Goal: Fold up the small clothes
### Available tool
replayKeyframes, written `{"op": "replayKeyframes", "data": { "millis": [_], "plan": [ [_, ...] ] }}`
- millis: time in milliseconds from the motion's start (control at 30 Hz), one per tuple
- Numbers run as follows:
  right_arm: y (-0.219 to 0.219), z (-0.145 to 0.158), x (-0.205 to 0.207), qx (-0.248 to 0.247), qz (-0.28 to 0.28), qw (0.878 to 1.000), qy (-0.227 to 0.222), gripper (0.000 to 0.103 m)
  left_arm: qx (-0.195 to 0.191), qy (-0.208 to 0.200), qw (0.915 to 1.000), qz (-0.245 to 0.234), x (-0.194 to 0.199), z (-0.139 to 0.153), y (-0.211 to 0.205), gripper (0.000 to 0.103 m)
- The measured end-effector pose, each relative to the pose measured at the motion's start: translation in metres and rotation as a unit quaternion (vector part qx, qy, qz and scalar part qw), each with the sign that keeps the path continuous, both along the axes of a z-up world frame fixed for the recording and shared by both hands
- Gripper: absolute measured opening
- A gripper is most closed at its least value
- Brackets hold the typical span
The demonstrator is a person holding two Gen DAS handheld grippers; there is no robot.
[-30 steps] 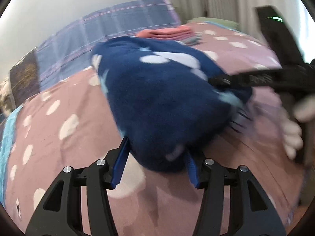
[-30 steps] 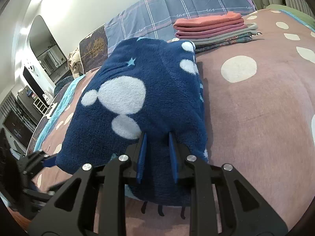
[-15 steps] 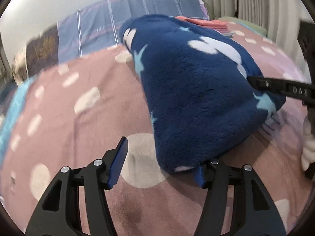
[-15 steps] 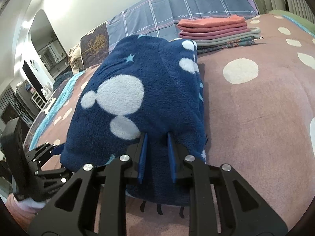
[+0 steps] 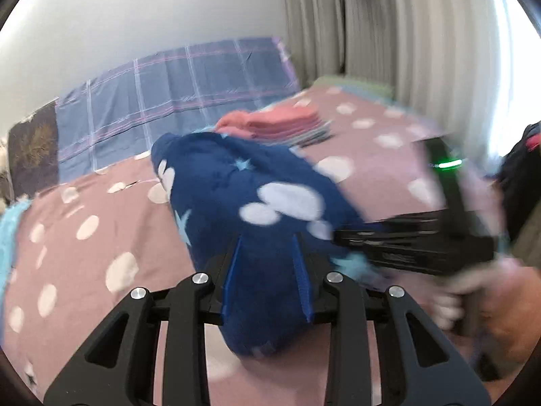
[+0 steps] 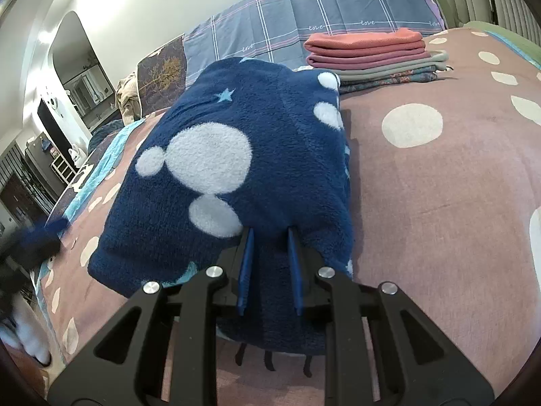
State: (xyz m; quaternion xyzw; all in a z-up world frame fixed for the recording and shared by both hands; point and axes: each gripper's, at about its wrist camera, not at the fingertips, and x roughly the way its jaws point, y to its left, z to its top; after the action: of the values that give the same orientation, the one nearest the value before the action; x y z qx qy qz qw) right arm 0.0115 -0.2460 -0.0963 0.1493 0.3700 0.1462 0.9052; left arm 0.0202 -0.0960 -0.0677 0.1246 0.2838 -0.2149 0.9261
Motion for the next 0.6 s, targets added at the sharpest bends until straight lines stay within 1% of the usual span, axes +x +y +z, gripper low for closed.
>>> {"op": "replayKeyframes", "data": {
  "millis": [33,67,100,133,167,200,267,300,367,400,433,467,533,567,600],
  "plan": [
    [0.000,0.000,0.000,-0.001,0.000,1.000,0.000,0.019,0.025,0.026,0.9993,0.015,0.018,-0.018,-0.003,0.036],
    [0.001,0.000,-0.001,-0.002,0.000,1.000,0.000,0.019,0.025,0.037,0.9989,0.015,0.034,-0.040,-0.001,0.036],
    [0.001,0.000,-0.001,-0.002,0.001,1.000,-0.001,0.019,0.005,0.023,0.9997,0.007,0.038,-0.048,0.003,0.037],
    [0.002,0.000,-0.002,-0.003,0.005,1.000,-0.001,0.019,-0.007,0.029,0.9996,0.005,0.039,-0.048,0.006,0.037],
    [0.003,0.000,-0.002,-0.008,0.005,1.000,-0.004,0.019,-0.010,0.038,0.9992,0.009,0.039,-0.046,0.007,0.037],
    [0.004,0.000,-0.002,-0.013,0.003,1.000,-0.005,0.019,-0.006,0.044,0.9989,0.013,0.039,-0.042,0.006,0.036],
    [0.008,0.001,-0.004,-0.025,0.001,1.000,-0.007,0.019,0.018,0.036,0.9992,0.009,0.032,-0.039,0.001,0.036],
    [0.009,0.002,-0.004,-0.031,0.001,0.999,-0.007,0.019,0.016,0.037,0.9992,0.008,0.030,-0.037,0.002,0.036],
    [0.010,0.004,-0.003,-0.029,0.001,1.000,-0.004,0.020,-0.022,0.053,0.9984,0.002,0.032,-0.025,0.011,0.035],
    [0.008,0.006,-0.004,-0.020,0.004,1.000,-0.005,0.022,-0.047,0.058,0.9972,-0.005,0.033,-0.015,0.019,0.035],
    [0.002,0.009,-0.005,0.002,0.006,1.000,-0.002,0.022,-0.062,0.054,0.9966,-0.010,0.032,-0.007,0.022,0.035],
    [-0.004,0.013,-0.005,0.027,0.010,1.000,0.006,0.025,-0.079,0.037,0.9960,-0.016,0.032,0.006,0.026,0.035],
    [-0.014,0.024,-0.005,0.069,0.021,0.997,0.011,0.035,-0.082,0.014,0.9963,-0.023,0.043,0.025,0.027,0.035],
    [-0.019,0.035,-0.005,0.085,0.019,0.996,0.003,0.038,-0.078,-0.005,0.9967,-0.021,0.051,0.036,0.026,0.035],
    [-0.021,0.047,-0.006,0.085,0.011,0.996,-0.014,0.042,-0.076,-0.014,0.9968,-0.020,0.059,0.043,0.024,0.035]
  ]
}}
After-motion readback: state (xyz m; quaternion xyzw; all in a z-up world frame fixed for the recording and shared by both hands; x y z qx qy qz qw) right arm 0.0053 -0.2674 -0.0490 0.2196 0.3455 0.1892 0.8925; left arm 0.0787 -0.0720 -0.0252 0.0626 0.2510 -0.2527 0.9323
